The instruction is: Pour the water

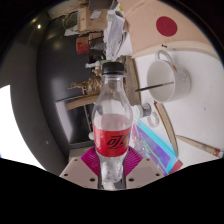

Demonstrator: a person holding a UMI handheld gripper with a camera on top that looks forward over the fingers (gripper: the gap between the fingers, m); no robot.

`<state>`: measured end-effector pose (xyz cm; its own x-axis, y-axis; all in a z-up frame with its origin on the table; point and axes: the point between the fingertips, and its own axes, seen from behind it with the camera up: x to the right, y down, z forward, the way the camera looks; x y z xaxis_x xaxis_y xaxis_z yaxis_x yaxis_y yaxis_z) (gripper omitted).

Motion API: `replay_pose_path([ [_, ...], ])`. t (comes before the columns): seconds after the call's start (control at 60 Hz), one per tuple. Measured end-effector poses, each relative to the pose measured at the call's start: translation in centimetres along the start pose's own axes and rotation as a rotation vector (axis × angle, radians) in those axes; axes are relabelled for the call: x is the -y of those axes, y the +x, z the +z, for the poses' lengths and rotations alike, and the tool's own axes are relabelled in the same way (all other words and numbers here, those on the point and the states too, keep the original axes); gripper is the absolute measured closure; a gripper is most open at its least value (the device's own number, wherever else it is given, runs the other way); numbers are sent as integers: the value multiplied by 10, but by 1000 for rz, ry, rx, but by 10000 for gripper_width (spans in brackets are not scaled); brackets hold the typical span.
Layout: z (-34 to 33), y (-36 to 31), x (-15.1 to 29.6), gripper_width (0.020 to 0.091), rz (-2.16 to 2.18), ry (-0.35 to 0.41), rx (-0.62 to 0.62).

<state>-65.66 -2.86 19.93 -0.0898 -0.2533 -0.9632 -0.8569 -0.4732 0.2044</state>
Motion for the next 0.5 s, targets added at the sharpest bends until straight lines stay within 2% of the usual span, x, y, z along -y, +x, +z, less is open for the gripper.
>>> replay_pose_path([
  [0.167,7,1,-20,841,234,-70,46],
  [0.5,-1,7,-17,840,207,-70,47],
])
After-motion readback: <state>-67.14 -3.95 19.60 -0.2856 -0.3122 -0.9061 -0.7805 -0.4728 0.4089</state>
